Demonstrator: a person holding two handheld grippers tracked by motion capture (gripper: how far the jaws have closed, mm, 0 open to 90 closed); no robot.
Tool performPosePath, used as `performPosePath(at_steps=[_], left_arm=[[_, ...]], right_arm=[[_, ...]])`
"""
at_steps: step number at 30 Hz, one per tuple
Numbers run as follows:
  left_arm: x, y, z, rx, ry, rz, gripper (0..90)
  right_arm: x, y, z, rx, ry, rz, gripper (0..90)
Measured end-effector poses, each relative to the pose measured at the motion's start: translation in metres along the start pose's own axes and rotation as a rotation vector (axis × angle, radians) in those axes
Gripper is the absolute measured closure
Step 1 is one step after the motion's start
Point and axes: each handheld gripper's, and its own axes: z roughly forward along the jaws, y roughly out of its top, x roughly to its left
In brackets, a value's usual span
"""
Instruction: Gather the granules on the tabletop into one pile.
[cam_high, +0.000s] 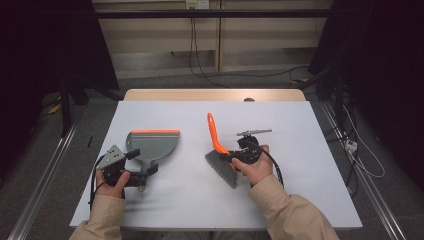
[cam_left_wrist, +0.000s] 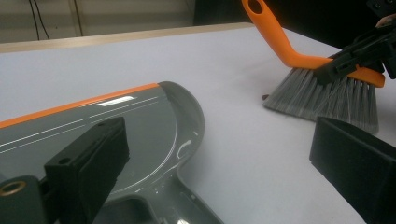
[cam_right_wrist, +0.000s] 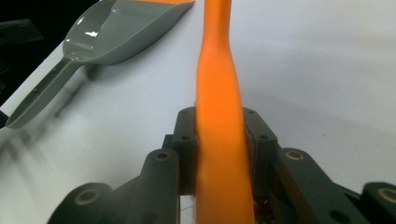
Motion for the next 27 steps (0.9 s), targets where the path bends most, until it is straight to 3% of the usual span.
performPosePath(at_steps=[7,12,19,22,27], left_arm=[[0.000,0.000,0.000,0.002,-0.001,0.002,4.5],[0.000,0.000,0.001,0.002,-0.002,-0.001,4.5],[0.001,0.000,0.000,-0.002,-0.001,-0.003,4.5],[0.001,0.000,0.000,-0.007,0.000,-0.006,4.5],[0.001,0.000,0.001,-0.002,0.000,-0.005,4.5]], right_arm=[[-0.005,0.004,-0.002,-0.006,-0.006,-0.008,71.3],[-0.003,0.007,-0.007,-0.024,0.028,-0.003,71.4],[-0.010,0.028,-0.025,-0.063,0.054,-0.016,71.4],[-0.019,0.037,-0.028,-0.092,0.041,-0.081,71.4],[-0.033,0.047,-0.022,-0.087,0.019,-0.213,71.4]])
